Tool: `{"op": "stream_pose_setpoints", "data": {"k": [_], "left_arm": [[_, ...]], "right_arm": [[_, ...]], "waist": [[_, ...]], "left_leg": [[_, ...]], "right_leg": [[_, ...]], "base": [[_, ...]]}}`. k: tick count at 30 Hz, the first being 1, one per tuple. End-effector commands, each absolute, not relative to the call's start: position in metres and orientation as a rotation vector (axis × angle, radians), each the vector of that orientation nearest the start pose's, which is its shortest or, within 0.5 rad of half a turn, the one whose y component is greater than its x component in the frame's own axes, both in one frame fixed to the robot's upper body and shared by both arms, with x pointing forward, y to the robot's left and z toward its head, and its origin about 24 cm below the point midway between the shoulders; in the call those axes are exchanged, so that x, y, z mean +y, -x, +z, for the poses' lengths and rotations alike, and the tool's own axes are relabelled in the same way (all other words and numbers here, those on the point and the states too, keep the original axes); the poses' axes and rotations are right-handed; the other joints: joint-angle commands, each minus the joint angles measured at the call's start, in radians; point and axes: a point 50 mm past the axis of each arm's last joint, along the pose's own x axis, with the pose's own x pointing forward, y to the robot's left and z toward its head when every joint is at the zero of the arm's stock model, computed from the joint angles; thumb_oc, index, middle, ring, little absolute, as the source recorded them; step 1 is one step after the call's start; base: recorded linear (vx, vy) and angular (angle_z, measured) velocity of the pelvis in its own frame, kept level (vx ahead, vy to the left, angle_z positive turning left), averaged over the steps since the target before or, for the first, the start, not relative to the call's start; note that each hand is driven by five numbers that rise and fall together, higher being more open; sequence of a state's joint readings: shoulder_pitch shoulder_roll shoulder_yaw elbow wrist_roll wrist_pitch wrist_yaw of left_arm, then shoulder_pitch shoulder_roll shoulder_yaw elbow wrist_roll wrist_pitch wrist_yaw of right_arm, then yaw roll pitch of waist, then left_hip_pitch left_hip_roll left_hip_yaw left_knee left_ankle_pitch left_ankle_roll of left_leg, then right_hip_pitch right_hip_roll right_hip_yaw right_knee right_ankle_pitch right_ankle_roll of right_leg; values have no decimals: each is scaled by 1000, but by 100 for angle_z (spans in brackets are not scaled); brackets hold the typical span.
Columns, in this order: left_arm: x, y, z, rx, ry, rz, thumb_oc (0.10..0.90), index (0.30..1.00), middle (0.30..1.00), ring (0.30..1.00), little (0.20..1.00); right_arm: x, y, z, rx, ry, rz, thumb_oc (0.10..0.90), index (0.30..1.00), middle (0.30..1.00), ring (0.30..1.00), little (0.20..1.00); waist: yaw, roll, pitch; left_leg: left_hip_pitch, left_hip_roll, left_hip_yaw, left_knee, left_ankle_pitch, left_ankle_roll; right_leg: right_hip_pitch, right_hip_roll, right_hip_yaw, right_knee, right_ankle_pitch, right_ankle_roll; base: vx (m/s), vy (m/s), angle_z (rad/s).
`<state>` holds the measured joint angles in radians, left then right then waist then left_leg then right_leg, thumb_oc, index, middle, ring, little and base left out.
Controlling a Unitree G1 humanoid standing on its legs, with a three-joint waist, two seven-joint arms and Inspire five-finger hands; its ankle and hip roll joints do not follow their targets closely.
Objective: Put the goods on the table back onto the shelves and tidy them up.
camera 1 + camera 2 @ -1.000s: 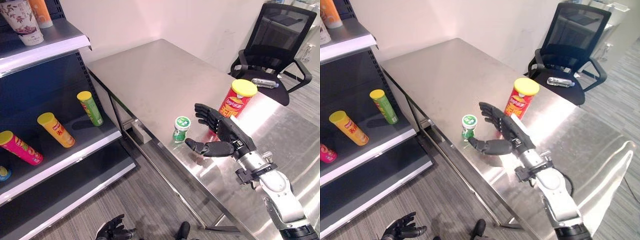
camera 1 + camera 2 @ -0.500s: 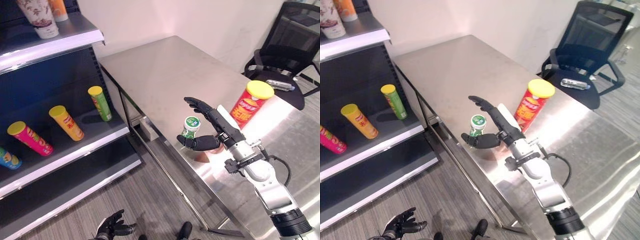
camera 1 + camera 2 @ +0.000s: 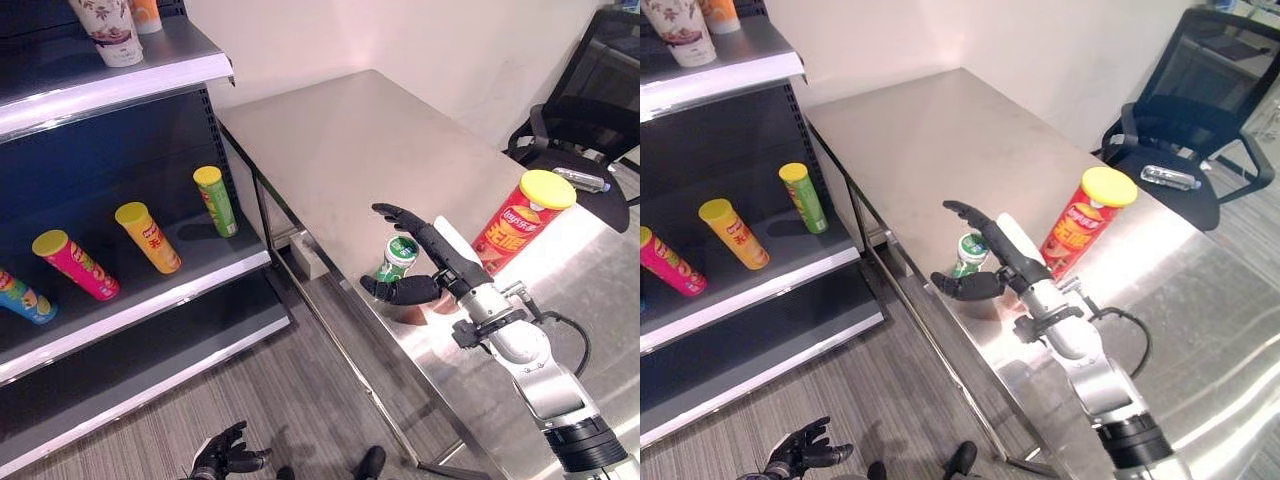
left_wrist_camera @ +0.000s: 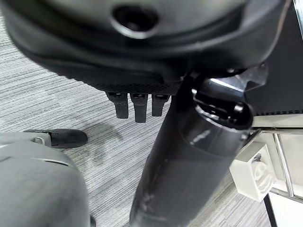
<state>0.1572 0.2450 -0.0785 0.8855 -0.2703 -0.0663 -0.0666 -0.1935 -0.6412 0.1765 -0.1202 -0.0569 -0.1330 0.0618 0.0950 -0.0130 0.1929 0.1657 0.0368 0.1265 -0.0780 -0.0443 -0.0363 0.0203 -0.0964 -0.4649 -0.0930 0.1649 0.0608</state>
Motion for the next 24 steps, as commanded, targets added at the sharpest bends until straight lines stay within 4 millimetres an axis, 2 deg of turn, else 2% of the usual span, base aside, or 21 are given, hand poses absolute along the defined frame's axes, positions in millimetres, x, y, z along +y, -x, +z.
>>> {"op": "stream_pose_setpoints", "data": {"k": [1, 16, 24], "left_arm": [[234, -126, -132, 870, -73, 86, 800, 900, 900, 900, 900], [234, -125, -132, 870, -66, 101, 800, 900, 900, 900, 900], [233, -122, -135, 890, -61, 104, 800, 900, 900, 900, 900]], "right_arm": [[-183, -281, 201, -691, 731, 180, 800, 900, 900, 900, 900], [-195, -298, 190, -599, 769, 99, 800, 900, 900, 900, 900], [-192, -309, 177, -526, 677, 108, 800, 900, 900, 900, 900]], "waist": [[12, -22, -39], [19, -17, -35], [35, -17, -30]], "left_leg": [[-68, 8, 39, -9, 47, -21], [-65, 8, 38, -9, 45, -22], [-71, 9, 26, -9, 49, -24]], "right_leg": [[112, -57, -7, 6, -120, 117], [113, -55, -5, 6, -122, 116], [115, -54, -20, 6, -123, 114]], "base": [[0, 0, 0], [0, 0, 0], [4, -1, 1]]}}
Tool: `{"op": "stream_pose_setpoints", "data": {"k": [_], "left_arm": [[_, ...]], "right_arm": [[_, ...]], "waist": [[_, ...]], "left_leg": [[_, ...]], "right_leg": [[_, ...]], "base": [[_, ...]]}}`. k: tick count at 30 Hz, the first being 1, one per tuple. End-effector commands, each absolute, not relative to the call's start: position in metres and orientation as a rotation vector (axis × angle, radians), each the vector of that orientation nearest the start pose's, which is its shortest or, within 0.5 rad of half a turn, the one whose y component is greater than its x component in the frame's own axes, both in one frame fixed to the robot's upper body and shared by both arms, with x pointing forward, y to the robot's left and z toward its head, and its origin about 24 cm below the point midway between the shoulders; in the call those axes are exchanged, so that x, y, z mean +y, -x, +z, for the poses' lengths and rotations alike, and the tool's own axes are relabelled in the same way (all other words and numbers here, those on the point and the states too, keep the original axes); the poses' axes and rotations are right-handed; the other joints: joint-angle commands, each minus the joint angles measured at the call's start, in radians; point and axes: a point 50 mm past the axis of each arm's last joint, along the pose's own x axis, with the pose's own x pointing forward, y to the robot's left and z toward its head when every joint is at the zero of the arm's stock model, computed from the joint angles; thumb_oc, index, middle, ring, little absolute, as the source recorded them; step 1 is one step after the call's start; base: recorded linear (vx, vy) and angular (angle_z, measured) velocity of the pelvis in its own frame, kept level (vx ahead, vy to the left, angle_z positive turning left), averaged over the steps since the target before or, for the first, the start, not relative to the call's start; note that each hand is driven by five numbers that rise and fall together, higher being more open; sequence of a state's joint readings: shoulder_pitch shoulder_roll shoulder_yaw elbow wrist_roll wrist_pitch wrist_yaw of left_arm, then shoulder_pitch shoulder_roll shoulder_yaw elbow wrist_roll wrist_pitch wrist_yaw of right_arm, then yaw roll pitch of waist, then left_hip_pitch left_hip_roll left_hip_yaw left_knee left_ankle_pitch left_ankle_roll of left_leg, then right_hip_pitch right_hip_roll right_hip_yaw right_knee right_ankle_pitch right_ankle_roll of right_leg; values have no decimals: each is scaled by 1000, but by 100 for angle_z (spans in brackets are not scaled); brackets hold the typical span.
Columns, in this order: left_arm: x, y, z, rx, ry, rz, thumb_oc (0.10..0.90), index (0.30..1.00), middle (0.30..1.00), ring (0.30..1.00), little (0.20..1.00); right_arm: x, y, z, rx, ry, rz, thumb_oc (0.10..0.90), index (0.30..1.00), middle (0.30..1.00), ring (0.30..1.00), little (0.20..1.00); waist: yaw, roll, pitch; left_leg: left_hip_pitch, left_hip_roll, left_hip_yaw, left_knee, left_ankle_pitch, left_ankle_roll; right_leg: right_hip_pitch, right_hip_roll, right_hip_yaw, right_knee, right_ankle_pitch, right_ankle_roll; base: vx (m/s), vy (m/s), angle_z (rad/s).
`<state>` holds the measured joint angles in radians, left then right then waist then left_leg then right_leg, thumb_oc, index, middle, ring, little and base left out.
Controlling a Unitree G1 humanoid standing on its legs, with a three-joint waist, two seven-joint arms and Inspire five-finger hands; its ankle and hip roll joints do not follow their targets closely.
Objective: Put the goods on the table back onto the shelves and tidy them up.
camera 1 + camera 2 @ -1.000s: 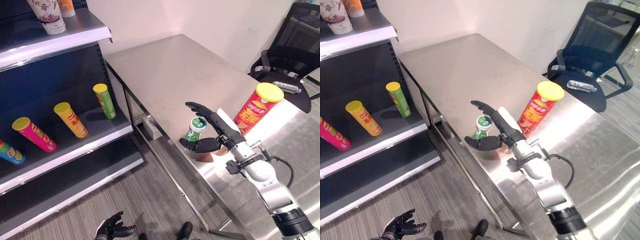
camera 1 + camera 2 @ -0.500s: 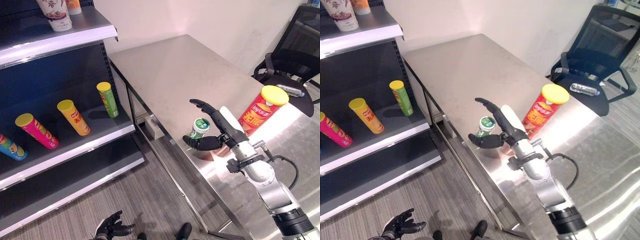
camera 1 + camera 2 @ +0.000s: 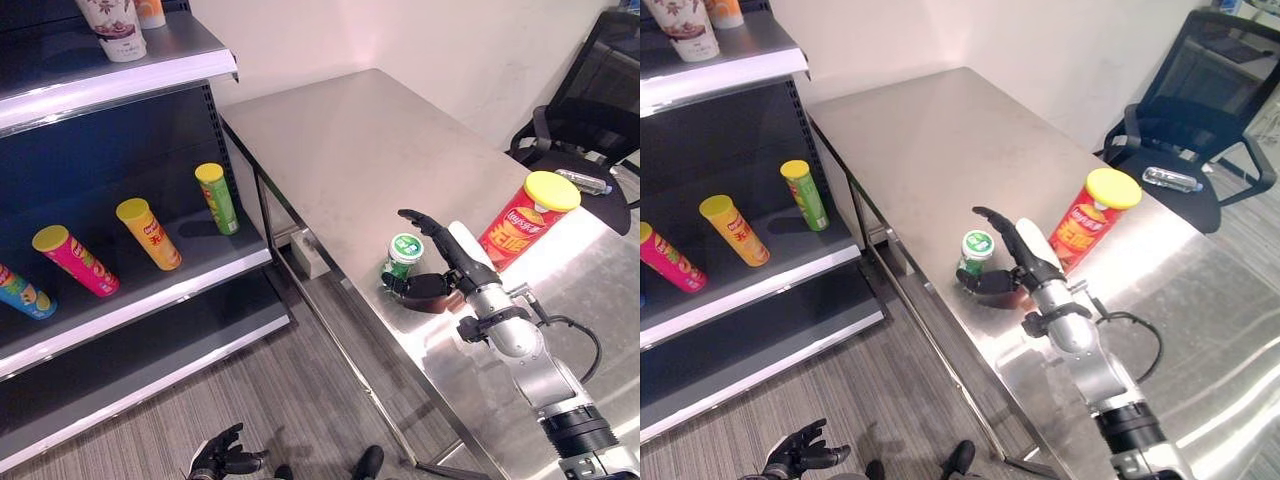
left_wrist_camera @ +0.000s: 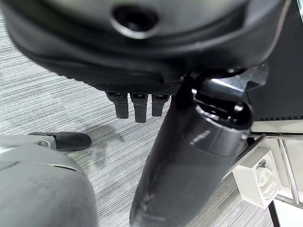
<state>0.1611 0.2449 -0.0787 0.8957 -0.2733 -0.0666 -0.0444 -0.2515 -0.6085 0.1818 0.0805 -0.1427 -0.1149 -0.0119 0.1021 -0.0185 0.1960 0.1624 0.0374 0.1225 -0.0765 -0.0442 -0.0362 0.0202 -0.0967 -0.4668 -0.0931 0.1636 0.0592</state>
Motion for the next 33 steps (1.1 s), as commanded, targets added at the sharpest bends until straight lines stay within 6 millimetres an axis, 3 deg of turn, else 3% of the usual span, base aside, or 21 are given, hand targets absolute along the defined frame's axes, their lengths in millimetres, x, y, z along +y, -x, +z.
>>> {"op": "stream_pose_setpoints", "data": {"k": [1, 3, 22, 23, 24, 26, 33], "left_arm": [[233, -122, -135, 890, -58, 106, 800, 900, 900, 900, 900], [232, -122, -134, 877, -47, 105, 800, 900, 900, 900, 900], [231, -121, -135, 886, -43, 116, 800, 900, 900, 900, 900], [231, -120, -134, 884, -43, 116, 800, 900, 900, 900, 900], [232, -120, -134, 882, -42, 115, 800, 900, 900, 900, 900], [231, -120, -134, 885, -40, 115, 800, 900, 900, 900, 900], [232, -120, -134, 887, -36, 122, 800, 900, 900, 900, 900]], "right_arm": [[-191, -309, 175, -519, 658, 116, 800, 900, 900, 900, 900], [-189, -310, 173, -504, 602, 127, 800, 900, 900, 900, 900], [-201, -313, 161, -432, 692, 73, 800, 900, 900, 900, 900], [-202, -314, 160, -422, 687, 68, 778, 867, 867, 867, 867], [-202, -314, 158, -413, 682, 73, 700, 749, 749, 749, 749], [-201, -317, 154, -385, 680, 84, 400, 300, 300, 300, 300], [-202, -318, 154, -379, 677, 76, 400, 300, 300, 300, 300]], "waist": [[29, -12, -33], [34, -11, -33], [31, -13, -36], [32, -14, -36], [32, -14, -36], [33, -15, -36], [33, -17, -34]], "left_leg": [[-68, 8, 29, -11, 50, -24], [-71, 8, 23, -11, 52, -25], [-70, 7, 16, -11, 53, -25], [-70, 6, 16, -11, 52, -25], [-70, 6, 16, -11, 52, -25], [-71, 6, 17, -11, 53, -25], [-71, 7, 13, -11, 52, -26]], "right_leg": [[115, -54, -18, 6, -122, 115], [116, -54, -23, 6, -123, 114], [122, -52, -29, 6, -124, 113], [123, -51, -28, 6, -124, 113], [122, -52, -28, 6, -123, 113], [121, -51, -26, 6, -123, 113], [121, -51, -26, 6, -123, 112]], "base": [[9, -3, 10], [9, -2, 8], [1, 0, 2], [0, 0, 0], [0, 0, 0], [0, 0, 0], [0, 0, 0]]}}
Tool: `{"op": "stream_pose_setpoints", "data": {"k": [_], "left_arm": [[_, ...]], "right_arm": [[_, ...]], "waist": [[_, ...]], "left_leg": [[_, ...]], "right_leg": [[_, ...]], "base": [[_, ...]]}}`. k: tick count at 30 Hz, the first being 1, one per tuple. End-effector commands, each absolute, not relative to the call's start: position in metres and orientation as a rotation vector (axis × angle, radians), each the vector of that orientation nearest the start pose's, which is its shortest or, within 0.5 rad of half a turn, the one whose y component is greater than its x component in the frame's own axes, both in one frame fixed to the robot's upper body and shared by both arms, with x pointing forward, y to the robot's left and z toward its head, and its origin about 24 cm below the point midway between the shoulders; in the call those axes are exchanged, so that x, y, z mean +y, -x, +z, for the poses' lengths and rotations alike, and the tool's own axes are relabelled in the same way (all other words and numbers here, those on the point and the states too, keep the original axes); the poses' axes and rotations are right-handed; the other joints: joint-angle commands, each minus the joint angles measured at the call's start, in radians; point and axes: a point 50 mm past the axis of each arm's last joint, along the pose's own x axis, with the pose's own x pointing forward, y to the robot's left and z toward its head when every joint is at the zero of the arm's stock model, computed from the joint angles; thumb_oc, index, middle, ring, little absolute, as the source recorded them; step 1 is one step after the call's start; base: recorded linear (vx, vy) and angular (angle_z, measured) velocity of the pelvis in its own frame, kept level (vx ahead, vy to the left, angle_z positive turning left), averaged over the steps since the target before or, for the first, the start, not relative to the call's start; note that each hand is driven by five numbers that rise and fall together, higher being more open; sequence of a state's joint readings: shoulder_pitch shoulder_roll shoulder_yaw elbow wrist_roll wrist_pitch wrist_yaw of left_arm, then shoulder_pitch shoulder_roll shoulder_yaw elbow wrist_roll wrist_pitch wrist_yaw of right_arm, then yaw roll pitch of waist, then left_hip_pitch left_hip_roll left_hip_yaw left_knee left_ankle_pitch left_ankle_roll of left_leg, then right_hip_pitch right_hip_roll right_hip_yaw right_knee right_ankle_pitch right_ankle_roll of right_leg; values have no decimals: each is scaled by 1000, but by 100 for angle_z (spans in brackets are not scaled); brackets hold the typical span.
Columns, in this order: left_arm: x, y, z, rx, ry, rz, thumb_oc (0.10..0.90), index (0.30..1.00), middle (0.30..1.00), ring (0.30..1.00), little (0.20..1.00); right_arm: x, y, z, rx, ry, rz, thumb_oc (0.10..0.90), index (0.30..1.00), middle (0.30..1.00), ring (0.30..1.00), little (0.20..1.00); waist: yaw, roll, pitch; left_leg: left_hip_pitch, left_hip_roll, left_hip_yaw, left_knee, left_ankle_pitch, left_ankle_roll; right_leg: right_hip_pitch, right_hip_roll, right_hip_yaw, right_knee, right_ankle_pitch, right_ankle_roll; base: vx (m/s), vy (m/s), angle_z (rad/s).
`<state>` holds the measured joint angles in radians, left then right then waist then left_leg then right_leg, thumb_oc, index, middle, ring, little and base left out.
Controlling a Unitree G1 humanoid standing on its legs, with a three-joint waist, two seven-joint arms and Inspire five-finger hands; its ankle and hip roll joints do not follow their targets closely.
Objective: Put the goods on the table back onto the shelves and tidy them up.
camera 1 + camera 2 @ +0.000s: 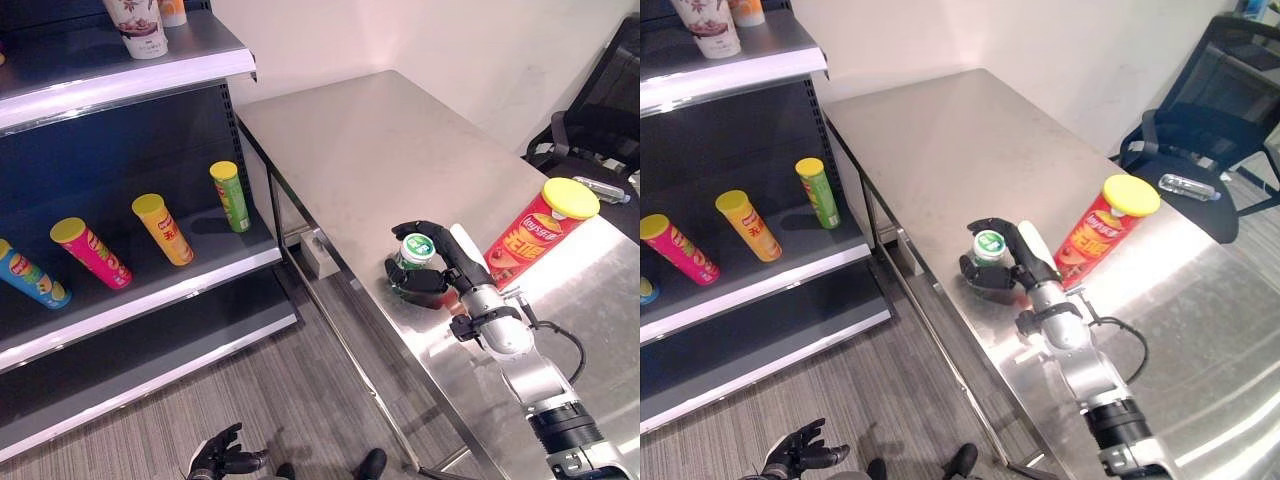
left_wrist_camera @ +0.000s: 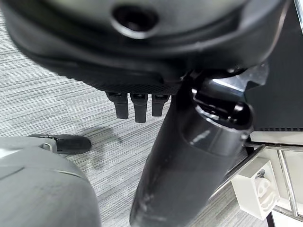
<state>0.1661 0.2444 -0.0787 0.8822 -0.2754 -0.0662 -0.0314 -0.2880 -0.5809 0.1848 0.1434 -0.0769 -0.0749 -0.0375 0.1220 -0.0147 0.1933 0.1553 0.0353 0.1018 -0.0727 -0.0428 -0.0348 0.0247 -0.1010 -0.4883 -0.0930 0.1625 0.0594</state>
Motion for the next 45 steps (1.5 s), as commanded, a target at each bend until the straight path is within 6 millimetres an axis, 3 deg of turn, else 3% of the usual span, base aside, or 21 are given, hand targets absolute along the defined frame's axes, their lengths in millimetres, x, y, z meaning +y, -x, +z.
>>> {"op": "stream_pose_setpoints", "data": {"k": [1, 12, 15, 17, 20, 27, 29, 30, 31, 32, 33, 34, 35, 37, 42, 45], "left_arm": [[233, -120, -134, 888, -37, 125, 800, 900, 900, 900, 900], [236, -121, -133, 881, -38, 137, 800, 900, 900, 900, 900], [238, -123, -132, 872, -38, 146, 800, 900, 900, 900, 900], [238, -124, -132, 867, -39, 146, 800, 900, 900, 900, 900], [239, -124, -131, 862, -29, 156, 800, 900, 900, 900, 900], [243, -120, -131, 860, 1, 205, 800, 900, 900, 900, 900], [247, -121, -128, 841, 11, 223, 800, 900, 900, 900, 900], [249, -127, -125, 818, 7, 221, 800, 900, 900, 900, 900], [249, -127, -125, 817, 8, 221, 800, 900, 900, 900, 900], [247, -130, -123, 804, 12, 212, 800, 900, 900, 900, 900], [247, -131, -123, 804, 12, 212, 800, 900, 900, 900, 900], [244, -129, -125, 816, 21, 213, 800, 900, 900, 900, 900], [243, -129, -126, 822, 15, 206, 800, 900, 900, 900, 900], [241, -127, -129, 844, -7, 188, 800, 900, 900, 900, 900], [244, -123, -130, 859, -34, 193, 800, 900, 900, 900, 900], [248, -119, -132, 881, -38, 213, 800, 900, 900, 900, 900]], "right_arm": [[-203, -318, 155, -384, 677, 69, 400, 300, 300, 300, 300], [-199, -312, 181, -513, 637, 68, 400, 300, 300, 300, 300], [-188, -304, 210, -667, 597, 82, 400, 300, 300, 300, 300], [-186, -302, 217, -706, 589, 84, 400, 300, 300, 300, 300], [-158, -285, 263, -952, 513, 162, 400, 300, 300, 300, 300], [-126, -269, 308, -1175, 436, 276, 400, 300, 300, 300, 300], [-118, -267, 321, -1225, 448, 301, 400, 300, 300, 300, 300], [-111, -261, 338, -1291, 440, 325, 400, 300, 300, 300, 300], [-111, -261, 338, -1292, 440, 325, 400, 300, 300, 300, 300], [-107, -258, 347, -1329, 443, 331, 400, 300, 300, 300, 300], [-107, -258, 347, -1330, 444, 331, 400, 300, 300, 300, 300], [-105, -256, 351, -1348, 446, 326, 400, 300, 300, 300, 300], [-105, -255, 352, -1354, 449, 327, 400, 300, 300, 300, 300], [-104, -253, 354, -1359, 450, 331, 400, 300, 300, 300, 300], [-94, -262, 355, -1326, 453, 364, 400, 300, 300, 300, 300], [-87, -274, 358, -1282, 460, 363, 400, 300, 300, 300, 300]], "waist": [[13, -21, -32], [22, -24, -40], [37, -25, -42], [40, -27, -45], [70, -29, -52], [121, -33, -55], [142, -33, -40], [169, -27, -8], [167, -26, -7], [188, -15, 9], [186, -15, 8], [188, -12, -5], [187, -11, -9], [185, -5, -22], [196, -14, -43], [222, -32, -76]], "left_leg": [[-64, 9, 33, -15, 51, -27], [-59, 11, 23, -15, 52, -30], [-54, 16, 14, -15, 49, -34], [-58, 14, 8, -15, 53, -34], [-62, 22, -19, -9, 54, -45], [-84, 35, -50, 13, 63, -64], [-125, 43, -65, 91, 49, -73], [-195, 45, -76, 225, 56, -102], [-200, 46, -78, 232, 52, -102], [-241, 42, -85, 285, 80, -119], [-244, 42, -88, 287, 79, -119], [-256, 80, -24, 261, 78, -114], [-261, 90, 14, 231, 82, -106], [-282, 102, 77, 150, 138, -100], [-258, 77, 73, 73, 157, -101], [-215, 41, 78, 21, 152, -81]], "right_leg": [[116, -46, -5, 6, -122, 111], [126, -42, -13, 6, -128, 108], [137, -36, -22, 6, -137, 104], [135, -37, -25, 6, -137, 103], [145, -26, -40, 6, -151, 93], [146, -9, -55, 6, -171, 74], [143, -5, -58, 6, -180, 62], [145, 0, -67, 6, -192, 43], [145, 1, -69, 6, -192, 42], [157, 1, -94, 6, -200, 37], [157, 1, -96, 6, -200, 37], [177, 6, -125, 6, -226, 46], [178, 4, -144, 6, -224, 48], [180, 3, -177, 6, -224, 55], [187, -3, -204, 6, -228, 59], [212, -20, -232, 12, -219, 66]], "base": [[0, 0, 0], [0, 0, 0], [2, -23, 5], [-6, -33, 17], [2, -84, 24], [-7, -77, 22], [-71, -117, 32], [-75, -79, 44], [-100, -101, 51], [-30, -24, 48], [46, -61, 64], [76, -25, 84], [81, 2, 108], [32, 65, 85], [77, 58, 59], [126, 116, 25]]}}
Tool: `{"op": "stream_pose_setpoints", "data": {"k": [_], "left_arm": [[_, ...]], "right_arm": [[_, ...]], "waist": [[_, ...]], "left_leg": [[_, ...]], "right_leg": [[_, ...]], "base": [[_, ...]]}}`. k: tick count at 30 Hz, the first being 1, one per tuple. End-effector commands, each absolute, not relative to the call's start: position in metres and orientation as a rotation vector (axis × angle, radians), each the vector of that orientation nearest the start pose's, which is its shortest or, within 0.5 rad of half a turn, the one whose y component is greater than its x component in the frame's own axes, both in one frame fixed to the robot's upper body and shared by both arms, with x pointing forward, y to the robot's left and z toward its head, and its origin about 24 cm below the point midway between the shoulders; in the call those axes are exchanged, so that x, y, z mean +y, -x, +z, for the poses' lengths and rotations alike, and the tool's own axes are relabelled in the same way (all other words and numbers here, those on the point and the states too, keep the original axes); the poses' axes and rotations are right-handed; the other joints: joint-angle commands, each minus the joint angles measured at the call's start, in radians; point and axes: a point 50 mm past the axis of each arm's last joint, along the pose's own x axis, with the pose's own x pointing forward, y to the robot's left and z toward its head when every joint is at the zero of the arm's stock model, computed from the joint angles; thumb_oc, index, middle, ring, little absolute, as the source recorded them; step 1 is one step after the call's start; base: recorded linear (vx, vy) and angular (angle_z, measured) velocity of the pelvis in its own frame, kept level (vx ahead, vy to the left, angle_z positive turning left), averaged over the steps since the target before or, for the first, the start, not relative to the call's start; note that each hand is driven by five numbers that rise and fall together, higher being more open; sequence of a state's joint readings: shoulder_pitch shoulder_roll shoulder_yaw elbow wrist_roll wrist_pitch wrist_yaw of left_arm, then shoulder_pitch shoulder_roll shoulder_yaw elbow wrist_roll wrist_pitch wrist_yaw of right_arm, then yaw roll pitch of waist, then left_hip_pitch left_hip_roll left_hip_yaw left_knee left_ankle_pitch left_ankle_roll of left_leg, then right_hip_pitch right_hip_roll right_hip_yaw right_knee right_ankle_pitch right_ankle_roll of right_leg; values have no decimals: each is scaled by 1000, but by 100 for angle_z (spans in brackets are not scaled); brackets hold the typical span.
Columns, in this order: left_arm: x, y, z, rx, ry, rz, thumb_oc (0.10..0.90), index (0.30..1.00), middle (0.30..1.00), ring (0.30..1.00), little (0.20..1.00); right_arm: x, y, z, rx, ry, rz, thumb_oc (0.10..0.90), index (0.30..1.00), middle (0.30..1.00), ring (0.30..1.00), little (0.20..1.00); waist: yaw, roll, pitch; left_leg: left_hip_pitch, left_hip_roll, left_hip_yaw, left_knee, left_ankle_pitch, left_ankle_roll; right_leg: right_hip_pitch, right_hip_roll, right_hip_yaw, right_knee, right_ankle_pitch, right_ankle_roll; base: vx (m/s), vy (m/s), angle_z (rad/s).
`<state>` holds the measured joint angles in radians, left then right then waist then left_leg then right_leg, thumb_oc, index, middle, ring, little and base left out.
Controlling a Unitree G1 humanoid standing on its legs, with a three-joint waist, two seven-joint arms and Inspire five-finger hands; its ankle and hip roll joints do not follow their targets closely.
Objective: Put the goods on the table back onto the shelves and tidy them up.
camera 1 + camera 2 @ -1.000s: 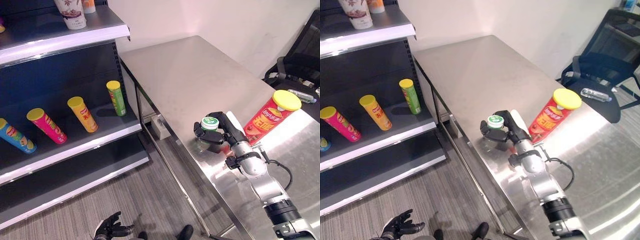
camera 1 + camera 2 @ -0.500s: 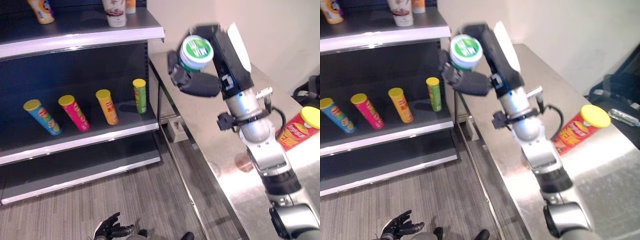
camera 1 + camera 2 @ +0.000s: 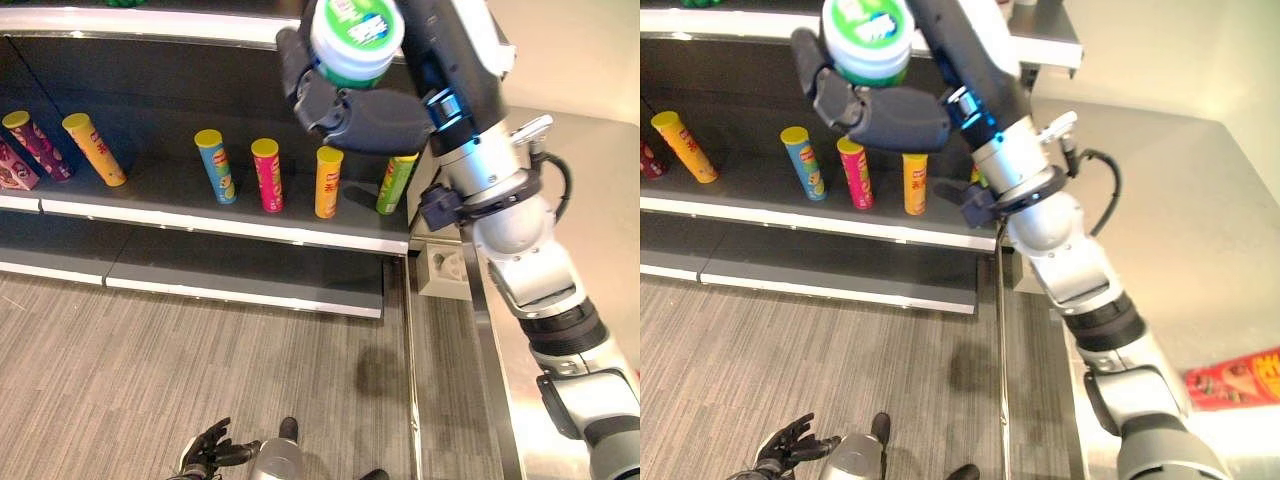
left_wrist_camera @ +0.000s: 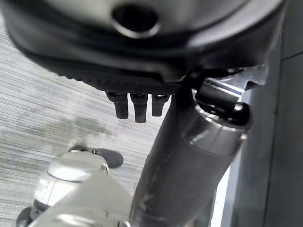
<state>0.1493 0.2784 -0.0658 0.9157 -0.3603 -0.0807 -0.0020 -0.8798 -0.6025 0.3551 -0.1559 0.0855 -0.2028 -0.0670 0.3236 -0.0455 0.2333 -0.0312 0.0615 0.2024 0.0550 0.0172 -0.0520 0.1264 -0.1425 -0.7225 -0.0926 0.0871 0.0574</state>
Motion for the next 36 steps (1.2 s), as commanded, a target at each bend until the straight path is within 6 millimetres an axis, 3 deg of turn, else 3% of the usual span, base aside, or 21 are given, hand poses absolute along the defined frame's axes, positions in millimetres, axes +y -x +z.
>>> {"op": "stream_pose_setpoints", "data": {"k": [1, 3, 6, 7, 8, 9, 12, 13, 15, 16, 22, 24, 25, 26, 28, 29, 31, 32, 34, 35, 36], "left_arm": [[248, -119, -132, 880, -38, 213, 800, 900, 900, 900, 900], [250, -121, -131, 875, -44, 215, 800, 900, 900, 900, 900], [261, -124, -127, 866, -65, 248, 800, 900, 900, 900, 900], [261, -124, -127, 865, -65, 249, 800, 900, 900, 900, 900], [265, -124, -126, 866, -75, 255, 800, 900, 900, 900, 900], [269, -129, -123, 853, -98, 249, 800, 900, 900, 900, 900], [269, -133, -121, 843, -95, 239, 800, 900, 900, 900, 900], [269, -133, -121, 843, -95, 239, 800, 900, 900, 900, 900], [267, -137, -121, 840, -88, 231, 800, 900, 900, 900, 900], [268, -135, -122, 852, -97, 232, 800, 900, 900, 900, 900], [262, -132, -125, 860, -63, 217, 800, 900, 900, 900, 900], [257, -137, -124, 848, -59, 189, 800, 900, 900, 900, 900], [255, -141, -122, 831, -50, 176, 800, 900, 900, 900, 900], [255, -141, -122, 831, -49, 176, 800, 900, 900, 900, 900], [255, -140, -121, 823, -32, 188, 800, 900, 900, 900, 900], [256, -139, -120, 819, -25, 197, 800, 900, 900, 900, 900], [261, -136, -119, 815, -30, 212, 800, 900, 900, 900, 900], [262, -135, -119, 820, -34, 221, 800, 900, 900, 900, 900], [260, -133, -121, 829, -42, 216, 800, 900, 900, 900, 900], [260, -133, -121, 830, -43, 215, 800, 900, 900, 900, 900], [260, -134, -121, 829, -43, 219, 800, 900, 900, 900, 900]], "right_arm": [[-86, -275, 358, -1283, 460, 363, 400, 300, 300, 300, 300], [-84, -279, 360, -1268, 458, 356, 400, 300, 300, 300, 300], [-80, -292, 365, -1239, 483, 305, 400, 300, 300, 300, 300], [-80, -292, 366, -1240, 483, 305, 400, 300, 300, 300, 300], [-79, -296, 370, -1232, 510, 281, 400, 300, 300, 300, 300], [-77, -297, 381, -1249, 536, 254, 400, 300, 300, 300, 300], [-82, -304, 388, -1227, 543, 217, 400, 300, 300, 300, 300], [-82, -304, 388, -1227, 543, 217, 400, 300, 300, 300, 300], [-82, -306, 396, -1228, 541, 193, 400, 300, 300, 300, 300], [-80, -307, 395, -1228, 537, 192, 400, 300, 300, 300, 300], [-81, -309, 396, -1217, 597, 188, 400, 300, 300, 300, 300], [-82, -308, 401, -1232, 605, 177, 400, 300, 300, 300, 300], [-80, -305, 406, -1255, 608, 172, 400, 300, 300, 300, 300], [-80, -305, 406, -1255, 608, 173, 400, 300, 300, 300, 300], [-77, -308, 406, -1243, 615, 169, 400, 300, 300, 300, 300], [-76, -309, 410, -1238, 635, 162, 400, 300, 300, 300, 300], [-77, -307, 418, -1244, 662, 142, 400, 300, 300, 300, 300], [-77, -308, 418, -1243, 653, 142, 400, 300, 300, 300, 300], [-81, -308, 418, -1239, 632, 132, 400, 300, 300, 300, 300], [-81, -309, 417, -1238, 632, 132, 400, 300, 300, 300, 300], [-82, -309, 416, -1230, 649, 132, 400, 300, 300, 300, 300]], "waist": [[20, -2, -115], [29, -6, -119], [47, -8, -110], [46, -10, -108], [41, 0, -97], [32, 13, -76], [42, 3, -79], [42, 3, -79], [41, -6, -72], [45, -25, -75], [40, -39, -101], [34, -37, -81], [23, -31, -62], [22, -29, -62], [22, -23, -47], [26, -24, -43], [8, -30, -66], [4, -23, -78], [-6, -4, -97], [-8, -3, -98], [-11, -4, -106]], "left_leg": [[-27, 14, -23, -107, 92, -63], [-20, 5, -28, -111, 86, -54], [32, -31, -48, -122, 38, 2], [34, -37, -47, -124, 37, 5], [66, -56, -73, -133, 16, 34], [70, -64, -88, -131, 24, 61], [63, -64, -134, -135, 20, 47], [63, -64, -134, -135, 20, 47], [52, -65, -182, -133, 24, 25], [46, -71, -204, -127, 18, 11], [26, -71, -230, -109, 9, -4], [-27, -56, -216, 40, -49, -27], [-74, -28, -166, 188, -75, -56], [-77, -26, -166, 195, -79, -56], [-125, 9, -166, 388, -57, -89], [-139, 30, -188, 409, -40, -96], [-76, 143, -207, 126, -20, -107], [-74, 169, -240, 29, 23, -120], [-97, 193, -298, -83, 109, -151], [-93, 193, -299, -92, 115, -152], [-73, 181, -322, -85, 75, -146]], "right_leg": [[111, 20, 1, 12, -144, 69], [106, 6, -4, 50, -157, 69], [32, -96, -7, 310, -169, 108], [28, -107, -4, 326, -174, 113], [-6, -166, 39, 465, -118, 147], [-72, -183, 106, 561, -95, 142], [-93, -114, 182, 416, -145, 117], [-93, -114, 182, 416, -145, 117], [-95, -58, 231, 235, -124, 108], [-71, -35, 240, 130, -98, 107], [-18, 2, 220, 11, -60, 107], [-18, 1, 223, 5, -65, 97], [-9, 2, 205, 5, -76, 81], [-9, 4, 205, 5, -76, 80], [11, 7, 203, 5, -90, 59], [21, 4, 207, 5, -94, 59], [24, -8, 236, 5, -106, 95], [26, -7, 250, 5, -113, 102], [40, -27, 263, 5, -119, 116], [41, -26, 260, 5, -120, 116], [48, -41, 276, 5, -113, 120]], "base": [[130, 126, 20], [87, 105, 18], [135, 198, 24], [163, 214, 28], [81, 244, 53], [93, 218, 65], [31, -31, 45], [36, -100, 34], [56, -149, 63], [54, -124, 62], [85, -99, 44], [37, -95, 25], [-10, -47, 28], [-2, -29, 32], [19, 33, 15], [121, 154, -9], [228, 302, -75], [199, 367, -86], [142, 299, -47], [129, 227, -30], [157, 370, -25]]}}
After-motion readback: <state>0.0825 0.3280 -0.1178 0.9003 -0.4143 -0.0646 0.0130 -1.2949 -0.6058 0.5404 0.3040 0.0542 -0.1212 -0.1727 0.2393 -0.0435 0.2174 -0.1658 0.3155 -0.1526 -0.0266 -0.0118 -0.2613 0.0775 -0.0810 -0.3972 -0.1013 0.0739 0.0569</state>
